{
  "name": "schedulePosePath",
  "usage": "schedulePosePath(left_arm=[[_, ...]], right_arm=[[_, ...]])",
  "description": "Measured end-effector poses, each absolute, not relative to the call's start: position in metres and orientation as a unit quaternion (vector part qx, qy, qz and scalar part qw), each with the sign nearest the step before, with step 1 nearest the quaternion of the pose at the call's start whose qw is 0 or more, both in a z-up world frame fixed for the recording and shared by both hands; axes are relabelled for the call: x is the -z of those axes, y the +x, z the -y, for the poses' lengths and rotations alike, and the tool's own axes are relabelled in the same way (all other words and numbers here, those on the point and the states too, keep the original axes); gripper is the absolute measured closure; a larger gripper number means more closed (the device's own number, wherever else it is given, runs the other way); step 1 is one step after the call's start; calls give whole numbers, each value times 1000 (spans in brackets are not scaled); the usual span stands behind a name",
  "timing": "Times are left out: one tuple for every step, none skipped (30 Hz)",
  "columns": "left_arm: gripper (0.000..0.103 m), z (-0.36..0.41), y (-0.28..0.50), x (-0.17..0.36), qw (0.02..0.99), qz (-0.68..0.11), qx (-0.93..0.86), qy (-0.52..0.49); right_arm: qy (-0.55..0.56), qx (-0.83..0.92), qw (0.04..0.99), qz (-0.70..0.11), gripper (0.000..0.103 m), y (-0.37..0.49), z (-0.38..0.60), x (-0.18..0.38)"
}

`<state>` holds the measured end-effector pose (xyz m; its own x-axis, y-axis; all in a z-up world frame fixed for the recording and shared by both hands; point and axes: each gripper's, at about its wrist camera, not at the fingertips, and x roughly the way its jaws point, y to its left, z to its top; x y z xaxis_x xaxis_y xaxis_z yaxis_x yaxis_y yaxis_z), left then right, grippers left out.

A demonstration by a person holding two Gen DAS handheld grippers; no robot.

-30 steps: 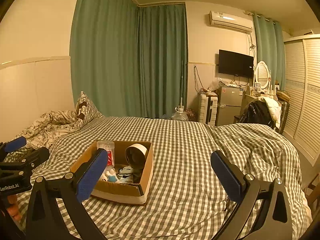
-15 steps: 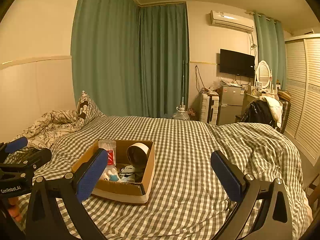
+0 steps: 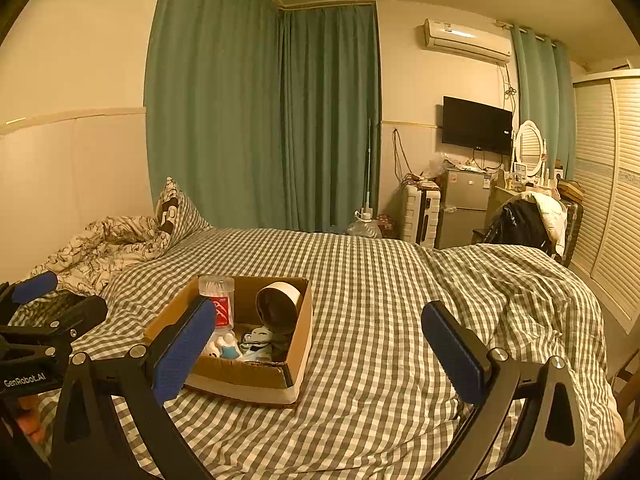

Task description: Organize objects

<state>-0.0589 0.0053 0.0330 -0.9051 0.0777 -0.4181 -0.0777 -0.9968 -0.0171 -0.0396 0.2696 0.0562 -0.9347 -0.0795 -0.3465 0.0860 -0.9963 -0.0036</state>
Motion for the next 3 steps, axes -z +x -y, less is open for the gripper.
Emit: schedulePosePath(left_arm=[[0,-6,-59,-33,41,-1,-976,-214],[0,-6,-59,-33,41,-2,-976,-214],[0,-6,-58,-33,40,-2,-976,-213]], right_arm=[[176,983,42,-9,0,-40,-269,-56],[176,983,42,-9,0,-40,-269,-56],[176,983,42,-9,0,-40,-270,-56]])
